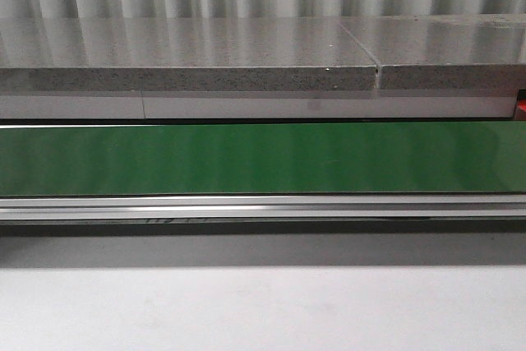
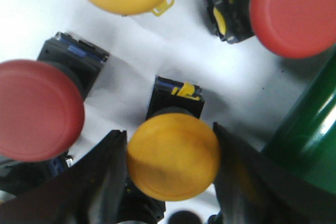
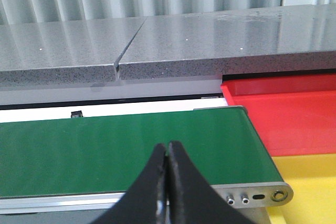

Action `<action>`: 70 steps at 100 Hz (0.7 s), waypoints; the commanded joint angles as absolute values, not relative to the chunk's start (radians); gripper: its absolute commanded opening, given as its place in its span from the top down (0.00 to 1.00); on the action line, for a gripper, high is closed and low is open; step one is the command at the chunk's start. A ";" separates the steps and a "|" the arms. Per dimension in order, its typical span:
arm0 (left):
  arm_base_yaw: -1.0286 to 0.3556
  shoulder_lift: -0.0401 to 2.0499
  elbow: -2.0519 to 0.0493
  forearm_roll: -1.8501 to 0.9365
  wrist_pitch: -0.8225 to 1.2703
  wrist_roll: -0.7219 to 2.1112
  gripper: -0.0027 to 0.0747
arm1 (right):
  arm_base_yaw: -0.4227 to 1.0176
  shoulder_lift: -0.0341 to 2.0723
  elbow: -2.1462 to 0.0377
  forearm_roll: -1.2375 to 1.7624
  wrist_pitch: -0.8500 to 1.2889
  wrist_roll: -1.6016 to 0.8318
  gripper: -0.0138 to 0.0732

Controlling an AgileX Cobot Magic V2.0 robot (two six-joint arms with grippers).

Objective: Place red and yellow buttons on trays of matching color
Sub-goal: 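Grasp a yellow-capped push button from the pile with the left gripper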

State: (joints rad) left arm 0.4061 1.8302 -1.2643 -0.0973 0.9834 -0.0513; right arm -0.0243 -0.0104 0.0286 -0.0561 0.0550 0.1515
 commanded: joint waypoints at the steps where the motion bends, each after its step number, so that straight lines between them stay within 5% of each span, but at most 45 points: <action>1: 0.409 1.788 -1.295 -0.113 0.969 -0.052 0.66 | -0.024 -0.026 0.009 -0.066 -0.024 0.152 0.92; 22: 0.409 1.772 -1.295 -0.113 0.953 -0.048 0.79 | -0.024 -0.026 0.009 -0.066 -0.024 0.152 0.92; 70: 0.354 1.502 -1.295 -0.097 0.992 -0.022 0.79 | -0.024 -0.026 0.009 -0.066 -0.024 0.152 0.92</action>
State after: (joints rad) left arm 0.3876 1.5827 -1.2643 -0.0902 0.9914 -0.0293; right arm -0.0243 -0.0104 0.0286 -0.0561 0.0550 0.1516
